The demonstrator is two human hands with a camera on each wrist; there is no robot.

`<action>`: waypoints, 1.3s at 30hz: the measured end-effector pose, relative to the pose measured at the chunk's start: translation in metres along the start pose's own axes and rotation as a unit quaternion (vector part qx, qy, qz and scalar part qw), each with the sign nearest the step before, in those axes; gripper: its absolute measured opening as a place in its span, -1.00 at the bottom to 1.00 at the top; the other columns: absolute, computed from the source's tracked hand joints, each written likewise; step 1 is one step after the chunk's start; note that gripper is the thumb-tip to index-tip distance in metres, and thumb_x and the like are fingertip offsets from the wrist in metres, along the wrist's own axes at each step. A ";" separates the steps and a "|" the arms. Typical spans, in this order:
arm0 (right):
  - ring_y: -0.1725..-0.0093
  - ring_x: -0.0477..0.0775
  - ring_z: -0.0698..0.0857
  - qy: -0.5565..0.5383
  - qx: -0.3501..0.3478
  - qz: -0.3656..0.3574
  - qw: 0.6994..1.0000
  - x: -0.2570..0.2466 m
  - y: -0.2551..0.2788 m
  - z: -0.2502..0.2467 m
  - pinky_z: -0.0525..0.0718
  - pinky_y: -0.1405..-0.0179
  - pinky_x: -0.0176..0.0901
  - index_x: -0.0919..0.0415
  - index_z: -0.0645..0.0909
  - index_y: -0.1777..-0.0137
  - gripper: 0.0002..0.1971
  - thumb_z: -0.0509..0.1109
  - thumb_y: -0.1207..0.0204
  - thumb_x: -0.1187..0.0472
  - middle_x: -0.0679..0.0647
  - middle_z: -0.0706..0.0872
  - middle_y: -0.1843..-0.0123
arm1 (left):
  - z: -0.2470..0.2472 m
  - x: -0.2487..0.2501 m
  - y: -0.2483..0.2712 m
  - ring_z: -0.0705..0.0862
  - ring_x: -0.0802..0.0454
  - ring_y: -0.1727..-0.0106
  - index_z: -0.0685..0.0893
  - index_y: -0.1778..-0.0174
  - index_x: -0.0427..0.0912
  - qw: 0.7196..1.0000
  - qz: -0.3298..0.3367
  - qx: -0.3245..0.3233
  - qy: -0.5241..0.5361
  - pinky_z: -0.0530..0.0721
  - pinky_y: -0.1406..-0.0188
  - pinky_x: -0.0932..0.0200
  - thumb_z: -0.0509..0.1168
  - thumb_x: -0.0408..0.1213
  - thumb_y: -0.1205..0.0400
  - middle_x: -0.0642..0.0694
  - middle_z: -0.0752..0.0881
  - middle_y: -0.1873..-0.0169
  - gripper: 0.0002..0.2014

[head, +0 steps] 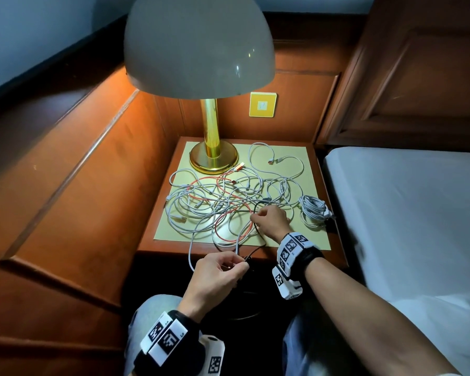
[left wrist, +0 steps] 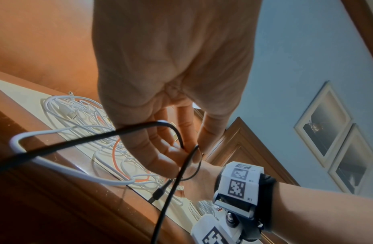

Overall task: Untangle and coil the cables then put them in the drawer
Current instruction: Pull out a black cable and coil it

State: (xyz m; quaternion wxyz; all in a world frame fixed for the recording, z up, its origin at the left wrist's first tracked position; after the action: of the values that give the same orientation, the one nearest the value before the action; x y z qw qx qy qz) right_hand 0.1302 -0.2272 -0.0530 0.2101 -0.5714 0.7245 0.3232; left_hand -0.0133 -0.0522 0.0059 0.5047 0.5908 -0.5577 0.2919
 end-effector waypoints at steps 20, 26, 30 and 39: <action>0.26 0.20 0.71 -0.338 -0.197 -0.098 0.915 -0.024 0.094 -0.091 0.68 0.42 -0.04 0.33 0.45 -0.29 -0.78 0.30 -0.75 0.22 0.32 0.80 0.09 | -0.011 -0.010 0.016 0.76 0.19 0.19 0.85 0.18 0.04 0.999 0.030 -0.007 -0.042 0.77 -0.07 -0.02 0.47 -0.09 -0.54 0.13 0.83 0.27 -0.92; 0.17 0.20 0.77 -0.410 -0.112 -0.102 0.899 -0.028 0.125 -0.126 0.83 0.12 0.17 0.41 0.47 -0.29 -0.68 0.19 -0.81 0.11 0.21 0.80 0.13 | -0.009 -0.016 0.027 0.71 0.33 0.26 0.84 0.21 -0.01 0.995 0.030 -0.044 -0.089 0.63 0.10 0.34 0.50 -0.18 -0.57 0.18 0.82 0.30 -0.94; 0.15 0.18 0.77 -0.426 -0.023 -0.088 0.900 -0.030 0.134 -0.136 0.79 0.12 0.09 0.27 0.55 -0.14 -0.78 0.15 -0.83 0.14 0.16 0.81 0.17 | -0.004 -0.019 0.035 0.63 0.41 0.36 0.84 0.21 0.01 0.988 0.024 -0.050 -0.143 0.50 0.29 0.49 0.49 -0.15 -0.56 0.25 0.75 0.43 -0.94; 0.19 0.14 0.76 -0.479 -0.112 -0.085 0.866 -0.030 0.191 -0.095 0.80 0.13 -0.05 0.39 0.72 -0.06 -0.86 0.41 -0.66 0.29 0.22 0.75 0.15 | 0.016 -0.041 0.046 0.65 0.20 0.07 0.80 0.09 0.08 0.958 -0.007 -0.093 -0.272 0.48 0.20 0.46 0.42 -0.15 -0.59 0.19 0.72 0.21 -0.94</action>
State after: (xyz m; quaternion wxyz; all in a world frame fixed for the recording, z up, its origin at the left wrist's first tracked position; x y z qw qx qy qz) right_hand -0.0397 -0.2471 0.0773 0.4930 -0.4255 0.4422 0.6167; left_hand -0.0693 -0.0463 -0.0238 0.3888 0.6026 -0.6940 0.0636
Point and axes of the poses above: each hand's wrist, its own y-axis away from the middle knuckle, its own z-axis out of the palm, x = y × z, the point moved 2 cm from there along -y, towards the middle knuckle
